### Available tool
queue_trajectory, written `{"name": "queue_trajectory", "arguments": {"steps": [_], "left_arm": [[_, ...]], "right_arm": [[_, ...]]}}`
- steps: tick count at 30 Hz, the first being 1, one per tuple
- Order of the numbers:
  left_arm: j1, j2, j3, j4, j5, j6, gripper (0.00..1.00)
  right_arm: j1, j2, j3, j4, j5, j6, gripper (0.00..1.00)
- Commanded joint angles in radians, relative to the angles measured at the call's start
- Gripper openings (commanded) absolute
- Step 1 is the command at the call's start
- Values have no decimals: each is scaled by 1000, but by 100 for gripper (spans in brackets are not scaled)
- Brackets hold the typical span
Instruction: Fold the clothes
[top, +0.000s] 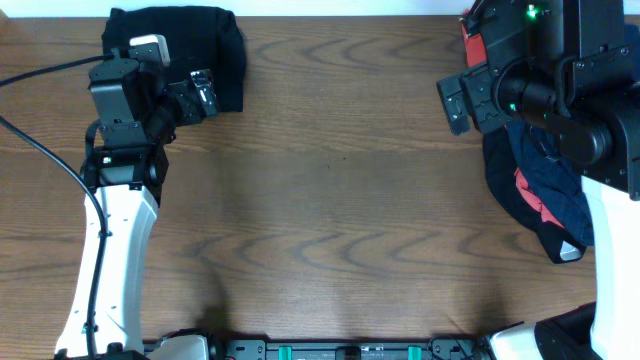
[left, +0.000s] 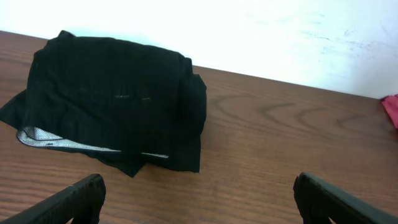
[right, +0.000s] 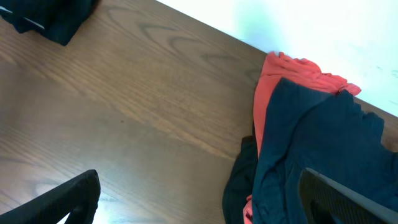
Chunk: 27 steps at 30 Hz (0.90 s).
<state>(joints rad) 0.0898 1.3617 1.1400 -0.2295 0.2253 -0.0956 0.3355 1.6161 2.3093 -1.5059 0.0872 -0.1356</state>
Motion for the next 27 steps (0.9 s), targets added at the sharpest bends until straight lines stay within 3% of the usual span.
{"name": "queue_trajectory", "arguments": {"steps": [1, 8, 14, 17, 22, 27], "left_arm": [[2, 4, -4, -3, -9, 20, 98], [2, 4, -4, -3, -9, 20, 98], [2, 4, -4, -3, -9, 20, 98], [2, 4, -4, -3, -9, 20, 98], [2, 4, -4, -3, -9, 20, 98], [2, 4, -4, -3, -9, 20, 98]], "right_arm": [[-2, -13, 0, -3, 14, 8, 99], [-4, -10, -2, -10, -28, 7, 99], [-21, -31, -57, 167, -9, 7, 99], [-40, -77, -187, 355, -9, 7, 99], [-87, -203, -568, 772, -38, 7, 99], [-115, -338, -914, 1054, -75, 7, 99]]}}
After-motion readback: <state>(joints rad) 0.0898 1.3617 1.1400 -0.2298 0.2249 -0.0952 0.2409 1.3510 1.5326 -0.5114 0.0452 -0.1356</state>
